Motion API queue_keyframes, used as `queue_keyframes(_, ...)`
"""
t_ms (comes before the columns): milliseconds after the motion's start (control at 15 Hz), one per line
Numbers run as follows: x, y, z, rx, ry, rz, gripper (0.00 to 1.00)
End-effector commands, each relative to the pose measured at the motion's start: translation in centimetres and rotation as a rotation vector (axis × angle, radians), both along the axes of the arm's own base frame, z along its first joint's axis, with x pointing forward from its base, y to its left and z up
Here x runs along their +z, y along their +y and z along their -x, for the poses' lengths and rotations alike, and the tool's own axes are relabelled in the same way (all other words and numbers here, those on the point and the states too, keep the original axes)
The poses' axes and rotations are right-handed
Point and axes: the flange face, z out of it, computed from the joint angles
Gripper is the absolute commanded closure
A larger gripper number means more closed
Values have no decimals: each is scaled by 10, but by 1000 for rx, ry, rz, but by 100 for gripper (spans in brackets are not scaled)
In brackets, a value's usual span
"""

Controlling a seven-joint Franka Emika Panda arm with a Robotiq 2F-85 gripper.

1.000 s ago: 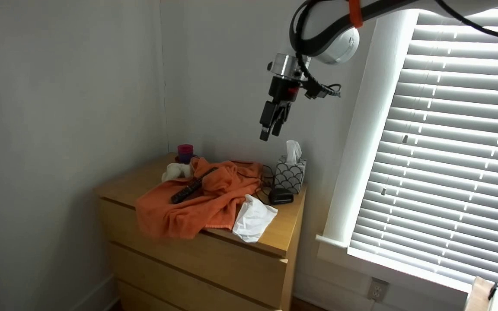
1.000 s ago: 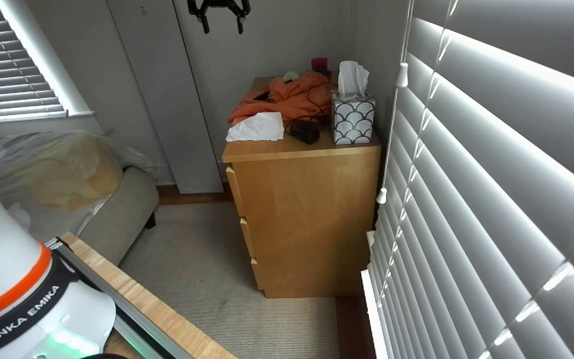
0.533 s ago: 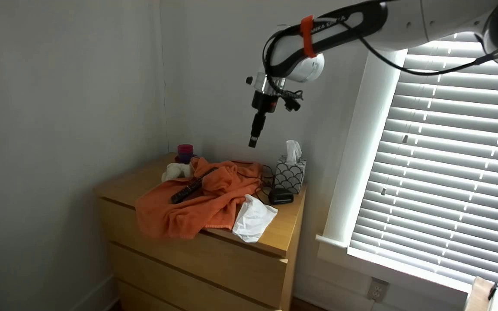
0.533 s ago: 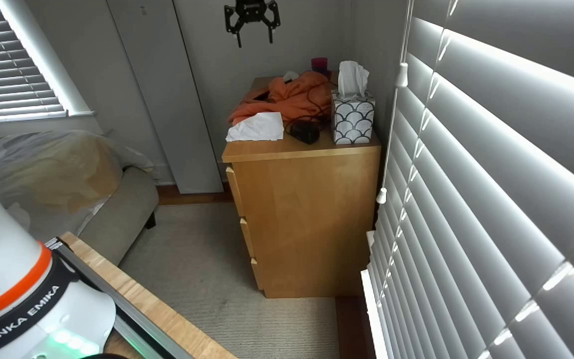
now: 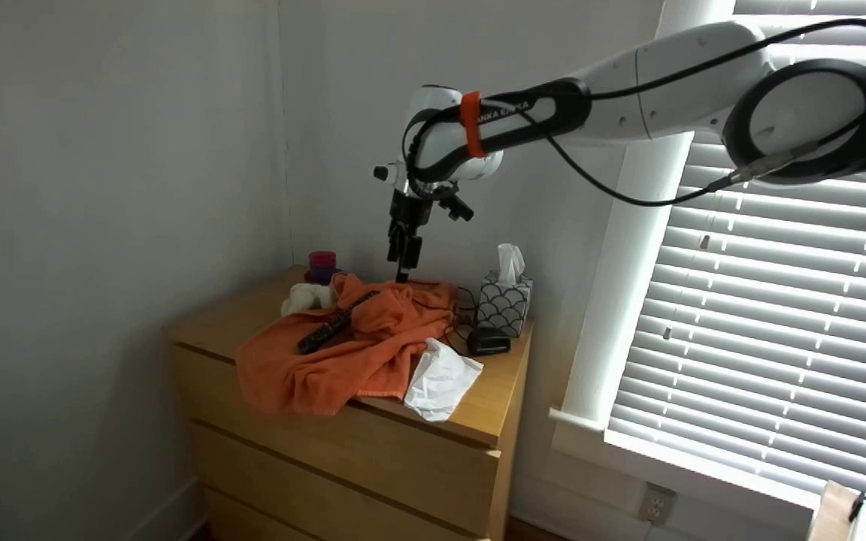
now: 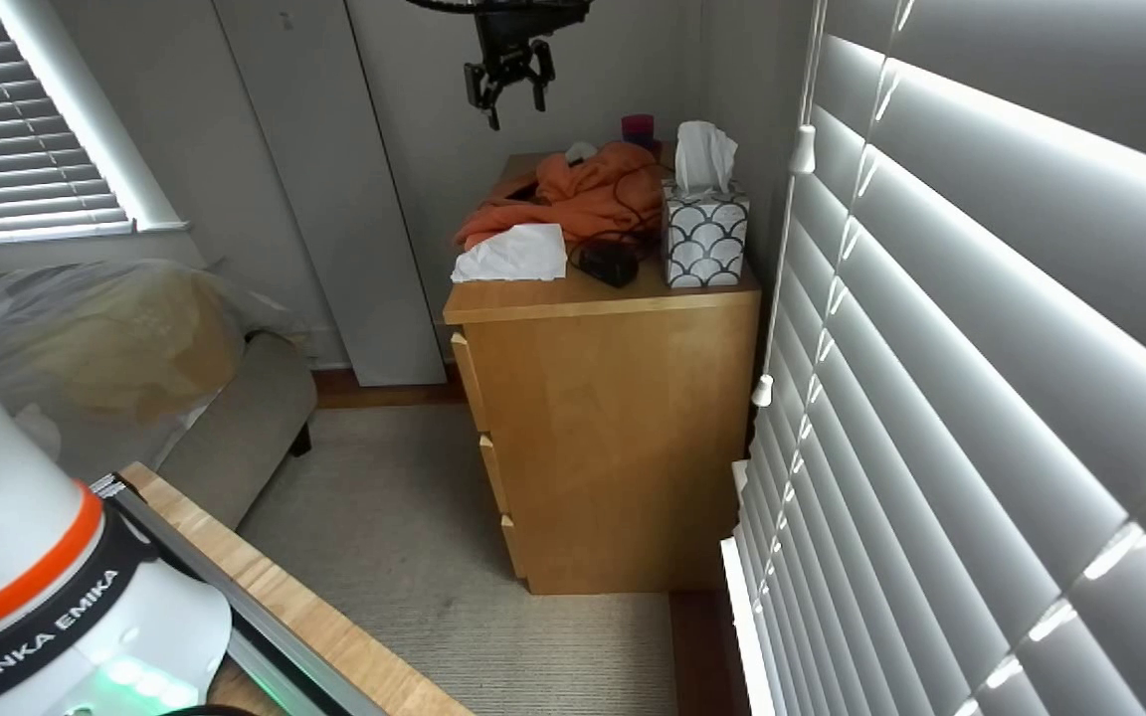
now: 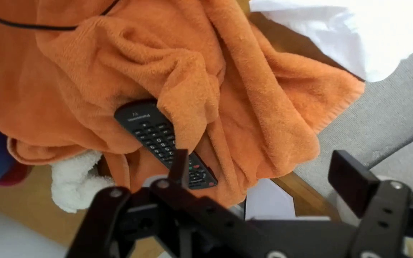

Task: Pick up the remote from the orange towel and place it on the white paper towel

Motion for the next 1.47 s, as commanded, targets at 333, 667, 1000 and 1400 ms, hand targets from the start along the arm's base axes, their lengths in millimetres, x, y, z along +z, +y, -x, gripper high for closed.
queue_keyframes(333,-9,12,-13,57,-27,20,0)
queue_keyframes(667,-44,2,-40,32,-101,-55,0)
queue_keyframes(1000,-94,-1,-61,-15,-219,-134,0)
queue_keyframes(1400,-112,2,-74,-174,-294,-234,0)
